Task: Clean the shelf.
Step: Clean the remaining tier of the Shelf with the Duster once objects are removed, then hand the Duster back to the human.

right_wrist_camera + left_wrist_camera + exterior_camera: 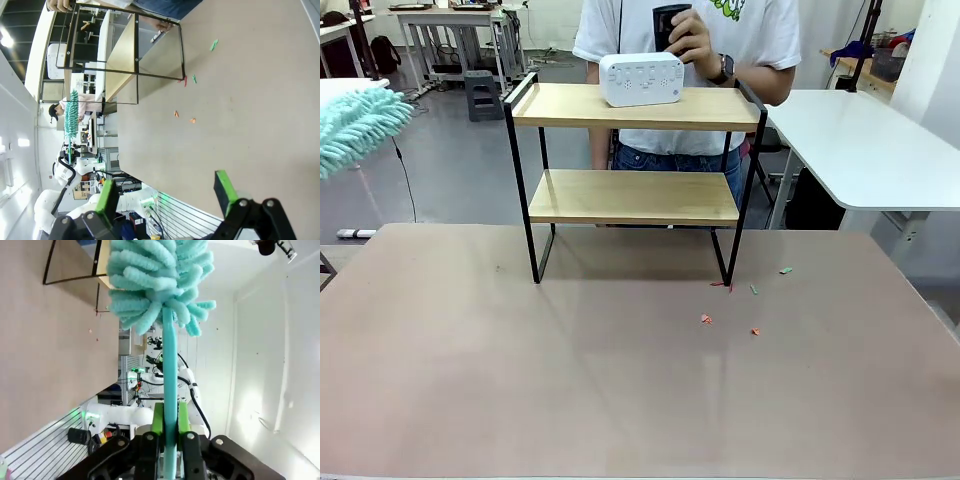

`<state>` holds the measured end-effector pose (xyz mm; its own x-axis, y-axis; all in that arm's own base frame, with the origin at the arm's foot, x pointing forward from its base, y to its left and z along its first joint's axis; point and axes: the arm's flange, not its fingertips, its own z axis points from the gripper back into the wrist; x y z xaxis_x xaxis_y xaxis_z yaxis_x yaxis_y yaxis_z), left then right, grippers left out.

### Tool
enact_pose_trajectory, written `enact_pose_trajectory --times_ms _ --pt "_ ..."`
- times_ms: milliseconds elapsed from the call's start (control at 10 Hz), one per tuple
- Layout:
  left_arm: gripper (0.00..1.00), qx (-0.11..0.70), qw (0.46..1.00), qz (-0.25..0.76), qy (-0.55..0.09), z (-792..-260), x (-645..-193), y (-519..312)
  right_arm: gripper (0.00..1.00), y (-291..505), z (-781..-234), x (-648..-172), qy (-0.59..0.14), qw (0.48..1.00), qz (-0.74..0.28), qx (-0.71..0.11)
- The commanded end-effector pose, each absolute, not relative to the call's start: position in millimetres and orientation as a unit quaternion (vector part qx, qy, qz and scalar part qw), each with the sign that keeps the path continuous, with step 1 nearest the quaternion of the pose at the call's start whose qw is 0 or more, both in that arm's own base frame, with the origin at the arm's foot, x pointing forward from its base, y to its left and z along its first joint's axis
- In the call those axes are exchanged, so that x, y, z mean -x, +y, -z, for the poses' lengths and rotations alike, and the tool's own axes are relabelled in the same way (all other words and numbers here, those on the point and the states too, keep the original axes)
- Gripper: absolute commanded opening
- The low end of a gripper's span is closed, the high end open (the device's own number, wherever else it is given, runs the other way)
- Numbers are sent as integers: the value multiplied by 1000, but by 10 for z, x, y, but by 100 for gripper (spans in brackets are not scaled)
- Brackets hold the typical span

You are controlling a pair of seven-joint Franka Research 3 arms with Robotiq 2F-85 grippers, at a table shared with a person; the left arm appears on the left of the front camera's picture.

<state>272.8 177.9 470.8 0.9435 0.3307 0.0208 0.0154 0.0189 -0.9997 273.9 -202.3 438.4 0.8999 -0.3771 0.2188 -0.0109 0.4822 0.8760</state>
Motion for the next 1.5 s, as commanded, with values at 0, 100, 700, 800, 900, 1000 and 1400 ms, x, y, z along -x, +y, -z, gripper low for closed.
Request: enact_pose_trajectory --times_ms 0,100,700,800,900,1000,1400 --pt "13 692 707 -81 -122 -4786 -2538 1862 100 -2017 -4395 -2758 -210 833 100 -503" --pt "13 692 707 -81 -122 -4786 -2538 1862 100 -2017 -4395 -2758 -210 833 100 -503" --pt "13 692 707 -81 -122 -4786 -2538 1862 100 -2017 -4395 -2758 -210 833 100 -503" --pt "13 692 707 -81 -122 -4786 -2538 1862 100 -2017 -4395 -2758 -210 833 100 -503" --pt "13 692 707 -81 -122 -4786 -2538 1862 100 -2017 -4395 -2758 -210 833 100 -503" --pt "13 692 707 -81 -122 -4786 -2538 1862 100 -2017 -4395 -2758 -210 833 100 -503" --pt "13 736 658 160 26 -5485 -2616 822 100 -1846 -5571 -2954 -312 773 51 -551"
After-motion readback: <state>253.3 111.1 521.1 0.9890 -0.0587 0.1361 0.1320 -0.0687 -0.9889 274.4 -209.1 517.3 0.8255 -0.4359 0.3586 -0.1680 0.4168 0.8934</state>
